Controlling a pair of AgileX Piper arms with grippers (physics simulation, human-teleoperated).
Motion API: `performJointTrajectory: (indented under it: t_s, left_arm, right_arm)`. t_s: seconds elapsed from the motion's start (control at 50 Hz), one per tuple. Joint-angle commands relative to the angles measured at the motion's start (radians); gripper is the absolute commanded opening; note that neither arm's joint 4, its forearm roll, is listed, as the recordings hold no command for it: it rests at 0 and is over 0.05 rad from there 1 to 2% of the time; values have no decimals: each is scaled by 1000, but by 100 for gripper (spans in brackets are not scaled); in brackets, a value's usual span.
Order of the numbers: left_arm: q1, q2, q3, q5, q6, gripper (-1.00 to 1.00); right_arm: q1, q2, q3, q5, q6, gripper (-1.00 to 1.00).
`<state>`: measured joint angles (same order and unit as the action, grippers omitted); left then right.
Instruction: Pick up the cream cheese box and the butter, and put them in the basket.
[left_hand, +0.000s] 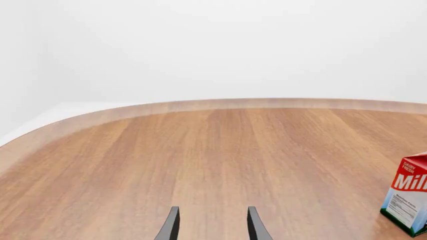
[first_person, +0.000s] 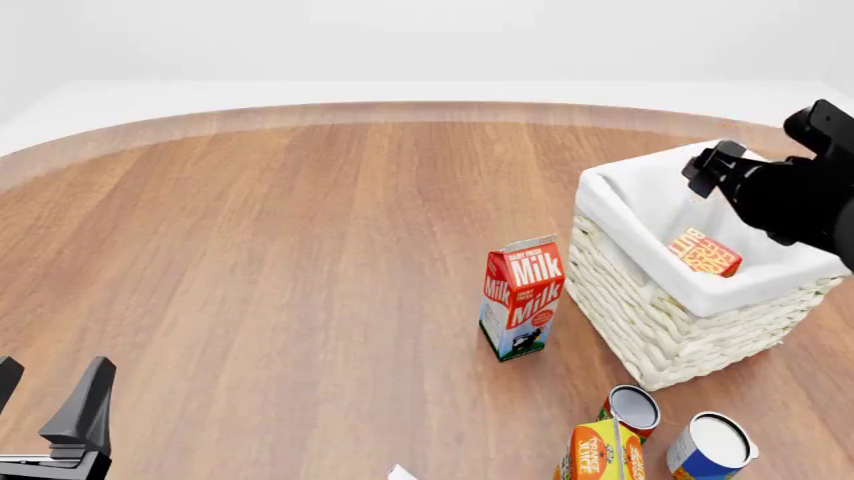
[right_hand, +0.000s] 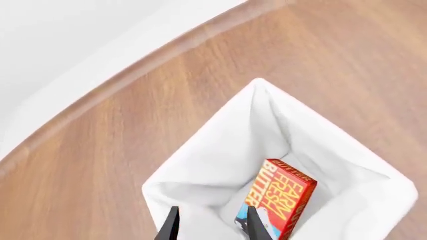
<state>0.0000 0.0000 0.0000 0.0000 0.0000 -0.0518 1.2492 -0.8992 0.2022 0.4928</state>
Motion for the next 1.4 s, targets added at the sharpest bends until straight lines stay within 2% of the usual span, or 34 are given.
performJointTrajectory:
  t_s: [0.02,0.04,0.14,0.16,0.2,0.28,0.32,0.4,0.46,0.48,0.52,0.54,0.6,0.74,1.06,1.4]
  left_arm:
    - [0,0,0,0,0,100]
    - [0,0,0,0,0,100]
    - [0,0,0,0,0,100]
    - [0,0,0,0,0,100]
    - [0,0,0,0,0,100]
    - [0,0,0,0,0,100]
    - [0,0,0,0,0,100]
    - [0,0,0,0,0,100]
    - [0,0,0,0,0,100]
    - [0,0,0,0,0,100]
    - [0,0,0,0,0,100]
    - [0,0,0,0,0,100]
    - [0,0,0,0,0,100]
    - [0,0,0,0,0,100]
    - [0,0,0,0,0,100]
    - [0,0,0,0,0,100]
  right_arm:
    - [57,-72,-4,51,-13,100]
    - [134,-142,-14,112,-26,100]
    - [172,-172,-30,145,-37,100]
    - [208,-199,-50,179,-49,100]
    - [221,-204,-56,191,-55,100]
    - [300,-249,-111,277,-89,100]
    - [306,-255,-107,277,-94,100]
    - [381,-287,-122,320,-113,100]
    - [390,-291,-126,328,-124,100]
    - [436,-304,-135,350,-136,100]
    - [436,-304,-135,350,-136,100]
    - [494,-305,-148,378,-166,100]
    - [529,-307,-171,400,-182,100]
    - [624,-271,-172,389,-201,100]
    - [766,-204,-178,372,-223,100]
    - [870,-159,-165,365,-244,100]
